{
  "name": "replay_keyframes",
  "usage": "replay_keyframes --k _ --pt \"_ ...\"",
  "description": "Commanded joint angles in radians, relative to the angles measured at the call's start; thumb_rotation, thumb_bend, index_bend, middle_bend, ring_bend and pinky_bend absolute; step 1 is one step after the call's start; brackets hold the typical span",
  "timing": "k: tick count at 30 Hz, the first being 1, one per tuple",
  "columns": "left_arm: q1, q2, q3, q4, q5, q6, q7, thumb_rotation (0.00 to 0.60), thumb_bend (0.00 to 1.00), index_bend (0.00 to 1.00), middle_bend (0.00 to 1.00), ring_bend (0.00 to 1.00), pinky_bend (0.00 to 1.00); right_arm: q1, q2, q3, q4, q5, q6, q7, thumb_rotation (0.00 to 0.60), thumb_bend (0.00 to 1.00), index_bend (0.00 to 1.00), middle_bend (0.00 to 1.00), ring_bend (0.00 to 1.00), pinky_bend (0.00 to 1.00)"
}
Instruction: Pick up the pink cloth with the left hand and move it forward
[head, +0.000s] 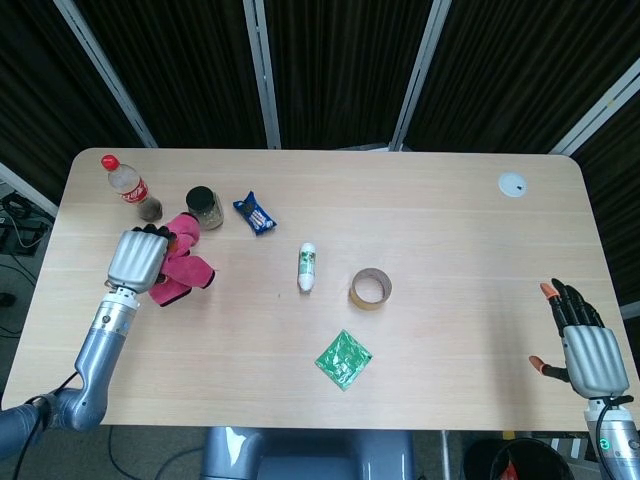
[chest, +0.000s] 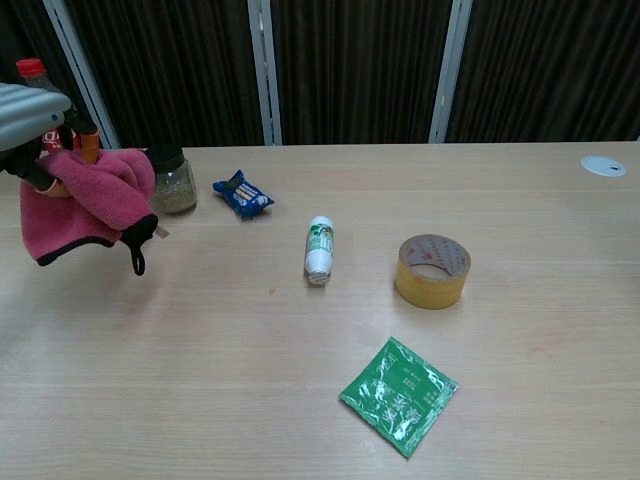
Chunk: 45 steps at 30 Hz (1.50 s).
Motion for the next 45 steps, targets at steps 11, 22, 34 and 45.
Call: replay_keyframes --k 11,22,34,45 --pt "-0.005 0.005 0.029 -0.033 -0.039 -0.003 0.029 0.600 0.14 0.10 0.00 0.00 0.03 0.001 -0.001 0.000 0.003 -0.002 -0.001 0.001 0.600 0.00 0.00 0.00 0.00 0.16" --pt "0.085 0.105 0.061 -0.180 -0.024 0.108 -0.024 0.600 0.13 0.09 0.00 0.00 0.00 0.001 0.001 -0.001 0.003 -0.002 0.000 0.002 0.600 0.00 0.00 0.00 0.00 0.16" --pt "0.331 0.297 0.234 -0.320 0.203 0.358 -0.187 0.600 0.00 0.00 0.00 0.00 0.00 0.000 0.001 -0.006 0.002 -0.014 0.005 -0.020 0.600 0.00 0.00 0.00 0.00 0.16" --pt "0.496 0.308 0.318 -0.209 0.367 0.527 -0.345 0.600 0.00 0.00 0.00 0.00 0.00 -0.005 0.000 -0.011 0.006 -0.043 0.031 -0.040 0.600 0.00 0.00 0.00 0.00 0.16"
